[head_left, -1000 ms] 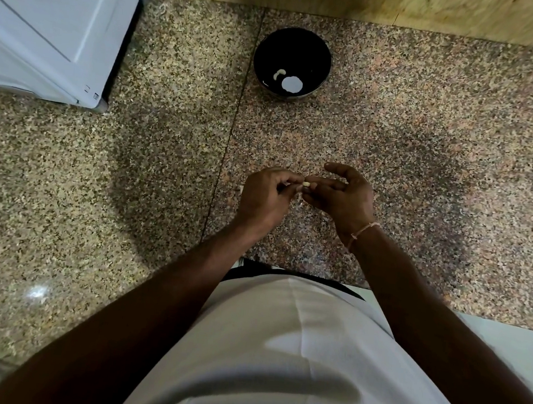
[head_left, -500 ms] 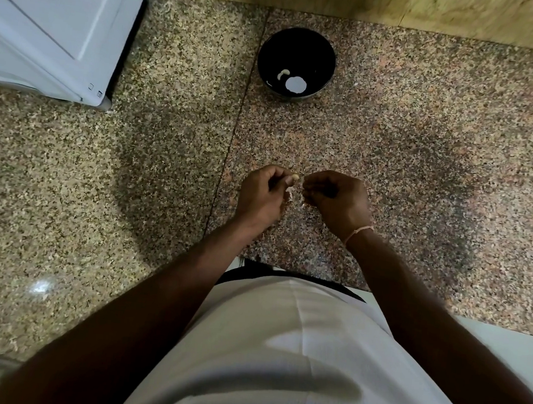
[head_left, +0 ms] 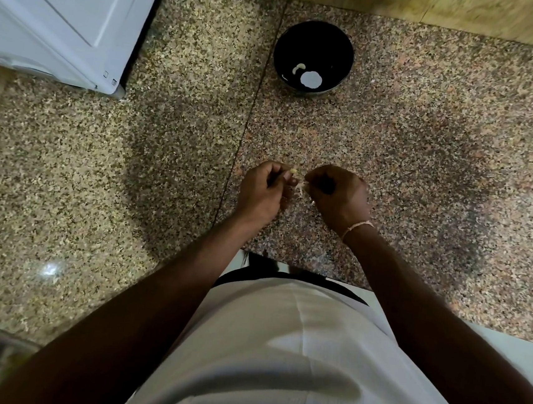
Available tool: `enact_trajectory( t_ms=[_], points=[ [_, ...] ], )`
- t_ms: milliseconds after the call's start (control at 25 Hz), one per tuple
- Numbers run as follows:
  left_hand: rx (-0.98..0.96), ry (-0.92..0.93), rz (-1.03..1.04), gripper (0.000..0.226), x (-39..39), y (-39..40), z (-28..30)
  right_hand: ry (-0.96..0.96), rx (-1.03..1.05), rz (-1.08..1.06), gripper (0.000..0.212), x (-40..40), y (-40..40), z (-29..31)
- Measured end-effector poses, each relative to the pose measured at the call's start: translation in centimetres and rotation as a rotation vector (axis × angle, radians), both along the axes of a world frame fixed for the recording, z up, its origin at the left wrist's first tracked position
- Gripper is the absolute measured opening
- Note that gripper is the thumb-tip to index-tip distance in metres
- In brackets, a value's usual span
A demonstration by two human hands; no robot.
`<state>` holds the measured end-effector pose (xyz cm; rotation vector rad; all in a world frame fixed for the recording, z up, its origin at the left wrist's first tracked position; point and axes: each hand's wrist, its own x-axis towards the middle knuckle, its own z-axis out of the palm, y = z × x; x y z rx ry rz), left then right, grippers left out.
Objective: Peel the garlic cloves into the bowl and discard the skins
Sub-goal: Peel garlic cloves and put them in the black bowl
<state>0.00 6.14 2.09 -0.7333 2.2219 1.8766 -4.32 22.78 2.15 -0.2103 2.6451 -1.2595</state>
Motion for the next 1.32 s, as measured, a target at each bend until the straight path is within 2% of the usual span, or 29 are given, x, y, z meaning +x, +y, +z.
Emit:
enact_trajectory(
  t_ms=[120, 280, 360, 440, 600, 760, 960, 1040, 1120, 1200, 1320],
  points=[
    [0.028, -0.017, 0.022, 0.01, -0.1, 0.0, 0.2, 0.016, 0.01, 0.01, 0.017, 0.0, -0.4, 0.2],
    [-0.032, -0.023, -0.012, 0.009, -0.1, 0.1, 0.5, 0.065, 0.002, 0.097, 0.018, 0.3, -0.9, 0.6],
    [-0.052, -0.007, -0.031, 0.01, -0.1, 0.3, 0.6, 0.081, 0.022, 0.123, 0.012, 0.3, -1.0, 0.6],
    [-0.032, -0.014, -0.009, 0.013, 0.0, 0.4, 0.6, 0.079, 0.038, 0.111, 0.009, 0.2, -0.7, 0.3],
    [-0.024, -0.022, 0.05, 0.017, 0.1, 0.0, 0.5, 0.069, 0.05, 0.059, 0.019, 0.2, 0.1, 0.0],
    [-0.015, -0.017, 0.044, 0.012, 0.0, 0.0, 0.8, 0.115, 0.034, 0.049, 0.011, 0.1, -0.3, 0.5],
    [-0.031, -0.014, 0.026, 0.014, -0.2, 0.3, 1.1, 0.192, 0.04, 0.154, 0.01, 0.2, -1.1, 0.6],
    [-0.025, -0.005, 0.019, 0.014, -0.3, 0.3, 1.2, 0.204, 0.08, 0.143, 0.018, 0.2, -1.2, 0.5],
    [-0.024, -0.005, 0.009, 0.014, -0.2, 0.2, 1.3, 0.192, 0.065, 0.13, 0.007, 0.3, -1.1, 0.5],
    [-0.06, 0.001, -0.008, 0.012, -0.1, -0.1, 1.2, 0.181, 0.02, 0.161, 0.026, 0.4, -1.3, 0.8],
    [-0.137, 0.018, -0.047, 0.011, 0.6, -0.8, 1.8, 0.234, -0.055, 0.233, 0.026, 0.2, -2.1, 1.3]
  ],
)
